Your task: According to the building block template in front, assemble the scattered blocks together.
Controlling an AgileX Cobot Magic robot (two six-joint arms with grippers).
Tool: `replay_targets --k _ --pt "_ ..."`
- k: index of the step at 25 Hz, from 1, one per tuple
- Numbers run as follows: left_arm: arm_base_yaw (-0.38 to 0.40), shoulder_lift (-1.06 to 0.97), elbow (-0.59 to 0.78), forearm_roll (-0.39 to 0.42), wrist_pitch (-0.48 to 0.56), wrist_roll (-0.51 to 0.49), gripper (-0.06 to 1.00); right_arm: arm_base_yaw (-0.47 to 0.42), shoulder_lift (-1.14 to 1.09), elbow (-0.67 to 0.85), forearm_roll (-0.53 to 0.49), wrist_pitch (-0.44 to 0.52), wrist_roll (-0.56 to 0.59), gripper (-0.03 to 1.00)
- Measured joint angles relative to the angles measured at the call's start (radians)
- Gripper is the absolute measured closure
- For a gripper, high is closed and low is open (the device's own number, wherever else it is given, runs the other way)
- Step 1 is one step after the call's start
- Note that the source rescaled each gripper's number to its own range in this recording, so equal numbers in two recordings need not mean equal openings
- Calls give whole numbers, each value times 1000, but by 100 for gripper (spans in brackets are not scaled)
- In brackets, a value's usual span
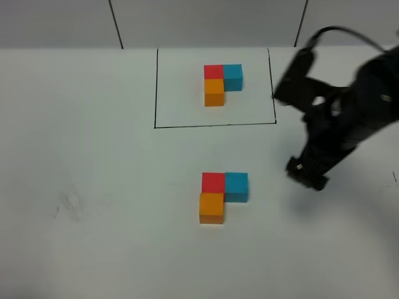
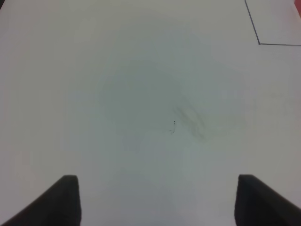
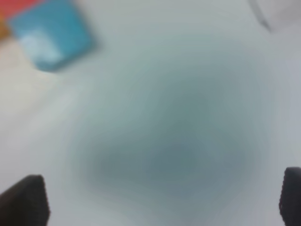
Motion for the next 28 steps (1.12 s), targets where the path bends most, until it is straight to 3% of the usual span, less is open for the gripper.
replay_targets --k 4,9,14,17,23,28 --pt "0 0 0 0 0 0 42 -208 -313 161 -168 -52 211 -3" --pt "0 0 0 0 0 0 42 -359 -682 200 -269 10 306 -3" --pt "0 0 0 0 0 0 42 -385 -1020 201 -300 231 344 -3" --pt "0 0 0 0 0 0 42 -385 -1197 210 -303 317 397 -3" --pt "0 0 0 0 0 0 42 -385 -1469 337 -248 357 482 -3" --pt "0 0 0 0 0 0 42 -402 -1495 401 -156 398 491 -3"
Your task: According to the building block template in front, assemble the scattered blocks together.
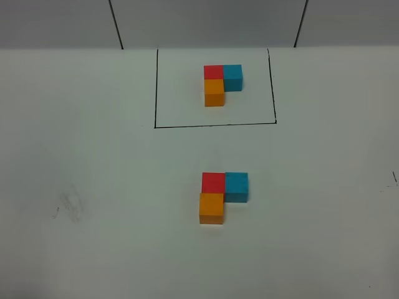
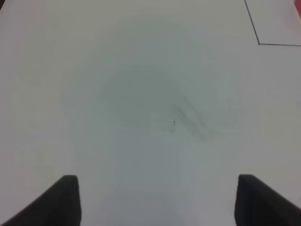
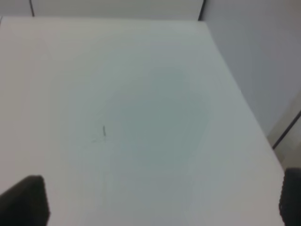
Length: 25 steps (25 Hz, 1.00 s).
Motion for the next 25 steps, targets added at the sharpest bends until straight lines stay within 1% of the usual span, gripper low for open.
replay_targets --k 2,7,10,15,18,19,25 --pt "0 0 0 0 0 0 42 -7 0 16 32 -2 0 -3" --pt "0 0 0 0 0 0 42 -6 0 89 35 -30 -14 -3" --pt "0 0 0 0 0 0 42 -6 0 97 41 -52 -18 -3" --pt "0 0 0 0 0 0 42 -6 0 97 41 -58 -18 -2" --pt "0 0 0 0 0 0 42 -6 0 97 41 -60 -18 4" --pt "0 0 0 0 0 0 42 -6 0 97 41 -60 -18 8" --pt "0 0 0 0 0 0 42 -6 0 97 41 -60 -18 35"
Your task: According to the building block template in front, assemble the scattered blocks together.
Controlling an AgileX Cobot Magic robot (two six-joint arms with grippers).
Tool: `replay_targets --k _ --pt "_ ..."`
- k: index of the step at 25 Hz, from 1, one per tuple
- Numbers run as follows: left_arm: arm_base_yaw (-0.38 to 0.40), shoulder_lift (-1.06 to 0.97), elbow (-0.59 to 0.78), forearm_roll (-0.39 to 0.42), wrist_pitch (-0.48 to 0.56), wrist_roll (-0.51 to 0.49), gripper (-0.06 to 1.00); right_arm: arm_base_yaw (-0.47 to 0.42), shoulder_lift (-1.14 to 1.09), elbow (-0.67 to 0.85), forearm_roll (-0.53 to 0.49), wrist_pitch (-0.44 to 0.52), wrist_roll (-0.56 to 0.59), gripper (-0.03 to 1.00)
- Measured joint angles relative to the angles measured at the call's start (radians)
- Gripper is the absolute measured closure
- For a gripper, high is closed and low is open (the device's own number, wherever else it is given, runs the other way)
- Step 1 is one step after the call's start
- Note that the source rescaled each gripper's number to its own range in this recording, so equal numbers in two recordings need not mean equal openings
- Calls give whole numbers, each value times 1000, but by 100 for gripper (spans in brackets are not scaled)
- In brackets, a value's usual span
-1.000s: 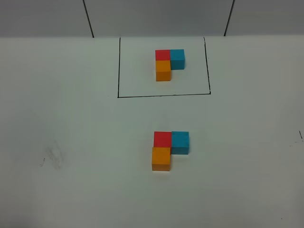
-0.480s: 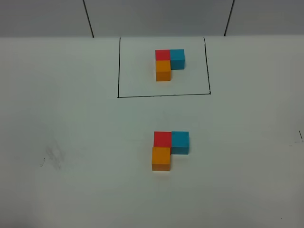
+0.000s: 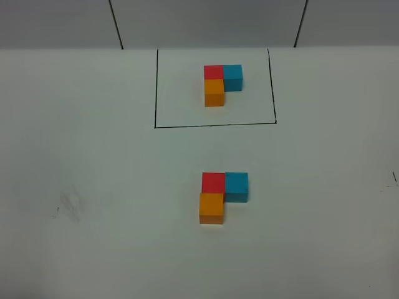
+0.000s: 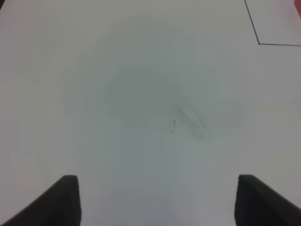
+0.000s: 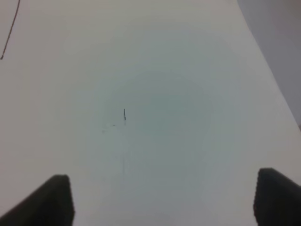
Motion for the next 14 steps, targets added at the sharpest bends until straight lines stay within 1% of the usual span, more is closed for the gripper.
replay_targets --k 3,10,14 --pt "0 0 0 0 0 0 42 0 0 0 0 0 0 50" --pt "0 0 0 0 0 0 42 0 0 0 1 0 0 81" --pt "0 0 0 0 0 1 42 0 0 0 1 0 0 97"
